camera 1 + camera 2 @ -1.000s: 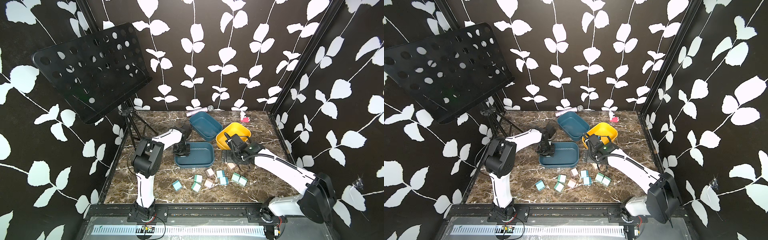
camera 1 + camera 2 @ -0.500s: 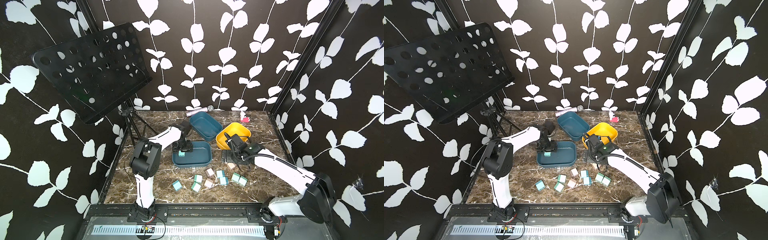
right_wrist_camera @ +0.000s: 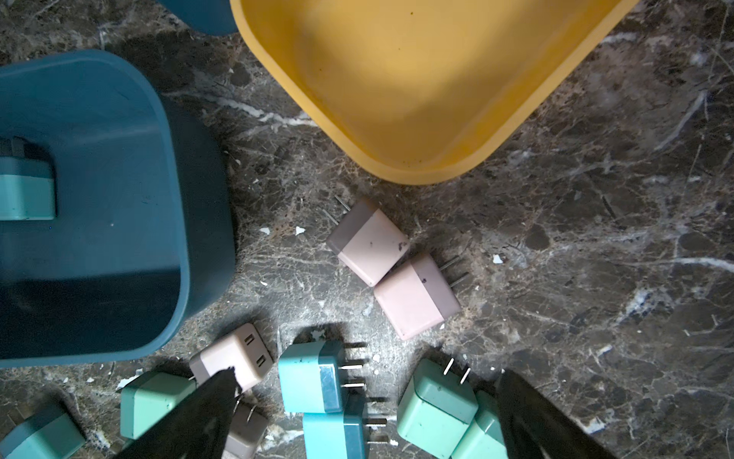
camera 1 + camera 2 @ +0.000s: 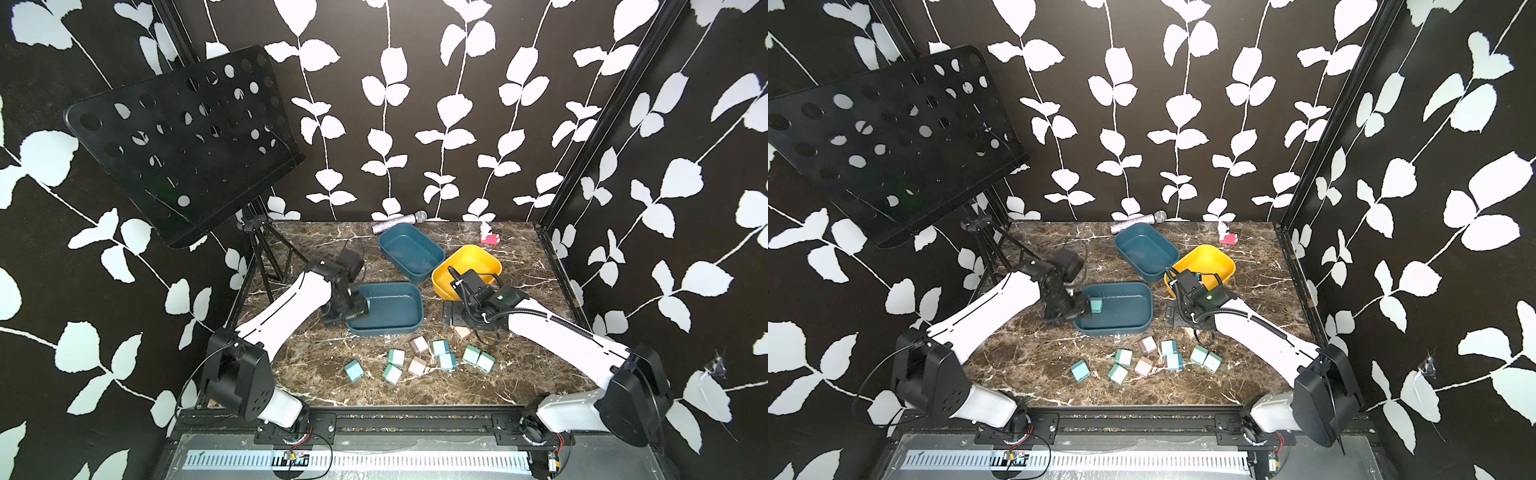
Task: Place the plugs by color into the storage box
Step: Place the plug in the storage box, then pick up the plug from the center of the board.
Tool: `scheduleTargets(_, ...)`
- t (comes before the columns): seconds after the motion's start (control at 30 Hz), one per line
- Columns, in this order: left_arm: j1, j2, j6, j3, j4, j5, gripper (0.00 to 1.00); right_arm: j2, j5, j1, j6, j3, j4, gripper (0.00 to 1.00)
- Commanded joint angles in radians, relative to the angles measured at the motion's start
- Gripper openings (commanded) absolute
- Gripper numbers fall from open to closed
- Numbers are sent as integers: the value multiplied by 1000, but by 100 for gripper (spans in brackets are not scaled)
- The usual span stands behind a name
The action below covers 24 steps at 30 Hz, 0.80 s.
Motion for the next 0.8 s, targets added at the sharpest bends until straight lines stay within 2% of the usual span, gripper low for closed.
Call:
scheduleTargets(0.0, -11, -82, -124, -102, -38, 72, 80, 13, -13, 5, -4, -12, 8, 99)
scheduleTargets(0.2, -72, -125, -207, -241, 20, 148, 79, 21, -37, 7, 17, -47, 41, 99)
scheduleTargets(0.37, -121, -44, -204, -269, -9, 212, 79, 56, -47, 7, 7, -34, 40, 99)
scheduleTargets(0.47, -142, -10, -225, -303, 57, 240, 79, 64, -52, 8, 6, -27, 39, 99)
scheduleTargets(0.67, -152, 85, -244, -337, 177, 231, 77, 60, -50, 11, 3, -35, 33, 99)
scheduleTargets(0.77, -152, 127, -235, -338, 204, 212, 71, 44, -46, 14, 3, -42, 20, 99)
